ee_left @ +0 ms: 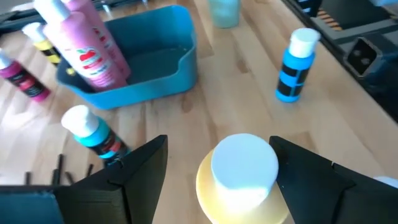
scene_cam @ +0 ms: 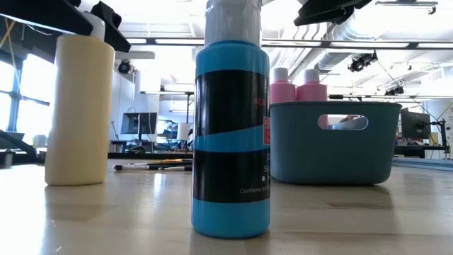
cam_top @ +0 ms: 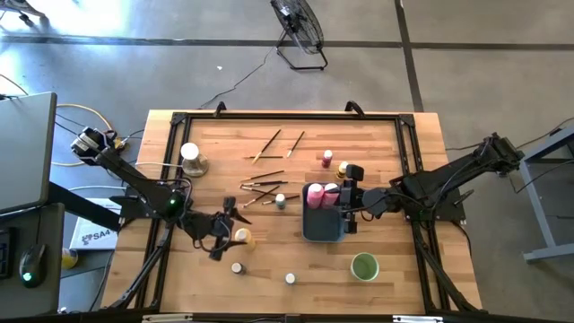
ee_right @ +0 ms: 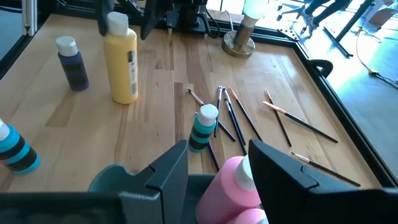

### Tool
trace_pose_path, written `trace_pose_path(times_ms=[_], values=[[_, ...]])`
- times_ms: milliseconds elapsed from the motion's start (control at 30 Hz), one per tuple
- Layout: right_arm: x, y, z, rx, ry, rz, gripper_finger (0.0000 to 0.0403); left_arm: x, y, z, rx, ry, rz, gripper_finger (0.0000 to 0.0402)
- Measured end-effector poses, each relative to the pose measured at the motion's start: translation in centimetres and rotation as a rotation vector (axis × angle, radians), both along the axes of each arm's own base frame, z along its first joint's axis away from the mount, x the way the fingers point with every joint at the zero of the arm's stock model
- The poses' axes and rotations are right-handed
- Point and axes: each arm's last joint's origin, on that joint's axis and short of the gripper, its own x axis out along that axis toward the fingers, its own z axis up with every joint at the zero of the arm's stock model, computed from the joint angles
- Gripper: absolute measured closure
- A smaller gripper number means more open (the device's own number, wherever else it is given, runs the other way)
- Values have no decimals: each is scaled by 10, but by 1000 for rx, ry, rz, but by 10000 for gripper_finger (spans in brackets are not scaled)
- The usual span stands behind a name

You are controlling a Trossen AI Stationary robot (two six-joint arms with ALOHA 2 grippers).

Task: Pick & Place Paint Supplies
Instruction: Put the large yellow paint bottle into the blue bin

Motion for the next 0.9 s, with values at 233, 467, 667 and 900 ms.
trace_pose_path(times_ms=[233,467,667,900], values=[[0,0,0,0,0,0,241,0,0,0,-2,3,8,130],[0,0,0,0,0,0,241,0,0,0,-21,8,12,130],[0,0,0,0,0,1,241,0,0,0,-21,8,12,130],[0,0,0,0,0,1,241,0,0,0,-20,7,15,130]])
